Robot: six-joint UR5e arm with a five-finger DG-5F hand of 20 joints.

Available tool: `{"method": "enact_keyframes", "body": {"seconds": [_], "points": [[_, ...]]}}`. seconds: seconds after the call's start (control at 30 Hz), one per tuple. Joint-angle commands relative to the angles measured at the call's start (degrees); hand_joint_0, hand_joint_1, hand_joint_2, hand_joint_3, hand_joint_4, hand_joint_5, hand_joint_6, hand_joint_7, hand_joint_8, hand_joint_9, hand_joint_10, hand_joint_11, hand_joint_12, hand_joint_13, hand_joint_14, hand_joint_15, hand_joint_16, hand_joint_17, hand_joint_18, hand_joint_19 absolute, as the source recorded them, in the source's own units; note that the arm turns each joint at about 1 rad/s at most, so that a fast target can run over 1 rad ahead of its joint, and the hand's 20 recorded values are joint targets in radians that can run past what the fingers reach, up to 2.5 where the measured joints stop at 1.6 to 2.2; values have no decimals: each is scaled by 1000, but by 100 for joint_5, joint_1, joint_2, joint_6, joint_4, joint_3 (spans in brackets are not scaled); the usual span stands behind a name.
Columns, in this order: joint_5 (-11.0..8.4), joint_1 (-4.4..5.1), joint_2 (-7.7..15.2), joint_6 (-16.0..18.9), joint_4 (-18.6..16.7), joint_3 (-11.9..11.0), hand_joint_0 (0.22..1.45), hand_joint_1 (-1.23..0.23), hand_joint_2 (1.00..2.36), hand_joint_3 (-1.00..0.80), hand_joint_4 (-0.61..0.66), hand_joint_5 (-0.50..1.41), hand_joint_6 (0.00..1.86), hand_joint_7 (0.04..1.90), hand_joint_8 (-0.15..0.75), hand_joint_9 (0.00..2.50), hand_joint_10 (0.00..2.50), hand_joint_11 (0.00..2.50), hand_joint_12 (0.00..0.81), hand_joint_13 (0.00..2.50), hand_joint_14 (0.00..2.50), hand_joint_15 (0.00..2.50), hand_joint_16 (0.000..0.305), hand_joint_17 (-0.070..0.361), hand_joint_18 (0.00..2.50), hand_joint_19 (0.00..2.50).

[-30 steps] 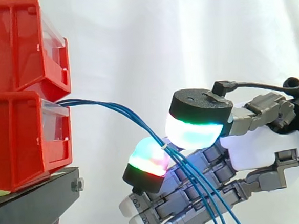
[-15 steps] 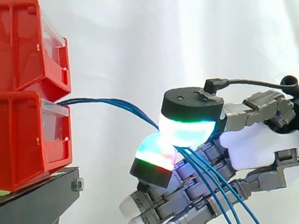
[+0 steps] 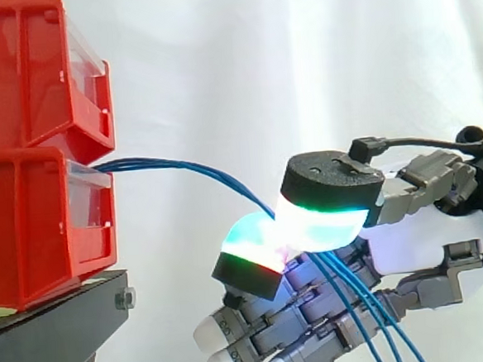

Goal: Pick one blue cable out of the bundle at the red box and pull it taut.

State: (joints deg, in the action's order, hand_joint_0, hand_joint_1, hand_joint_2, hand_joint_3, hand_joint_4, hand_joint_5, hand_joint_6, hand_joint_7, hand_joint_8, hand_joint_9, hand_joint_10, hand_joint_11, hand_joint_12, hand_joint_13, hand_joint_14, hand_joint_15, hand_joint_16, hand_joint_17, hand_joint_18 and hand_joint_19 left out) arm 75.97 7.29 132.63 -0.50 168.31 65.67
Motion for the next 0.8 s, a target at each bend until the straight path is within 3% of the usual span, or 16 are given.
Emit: {"method": "enact_keyframes", "body": {"seconds": [0.0, 0.07, 0.2, 0.4, 0.67, 0.77], "points": [[-3, 0, 0, 14, 0, -1, 668, -962, 1000, -500, 213, -203, 889, 1106, 347, 329, 3, 138, 422, 278, 0, 7, 63, 142, 485, 148], [5, 0, 0, 23, 0, -1, 570, -916, 1000, -500, 226, -204, 886, 1098, 353, 325, 4, 135, 429, 261, 0, 20, 64, 145, 460, 172], [5, 0, 0, 23, 0, -1, 491, -790, 1000, -500, 245, -184, 873, 1107, 386, 374, 3, 149, 450, 269, 0, 36, 69, 155, 467, 210], [5, 0, 0, 23, 0, -10, 522, -739, 1001, -477, 249, -172, 860, 1200, 386, 416, 4, 162, 442, 271, 0, 35, 67, 150, 455, 227], [5, 0, 0, 23, 0, -10, 564, -789, 1011, -331, 252, -176, 867, 1213, 376, 415, 4, 162, 433, 273, 1, 33, 65, 145, 448, 233], [-3, 0, 0, 23, 9, -37, 630, -869, 1020, -178, 178, -188, 885, 1224, 362, 400, 4, 166, 424, 279, 0, 26, 63, 143, 463, 203]]}}
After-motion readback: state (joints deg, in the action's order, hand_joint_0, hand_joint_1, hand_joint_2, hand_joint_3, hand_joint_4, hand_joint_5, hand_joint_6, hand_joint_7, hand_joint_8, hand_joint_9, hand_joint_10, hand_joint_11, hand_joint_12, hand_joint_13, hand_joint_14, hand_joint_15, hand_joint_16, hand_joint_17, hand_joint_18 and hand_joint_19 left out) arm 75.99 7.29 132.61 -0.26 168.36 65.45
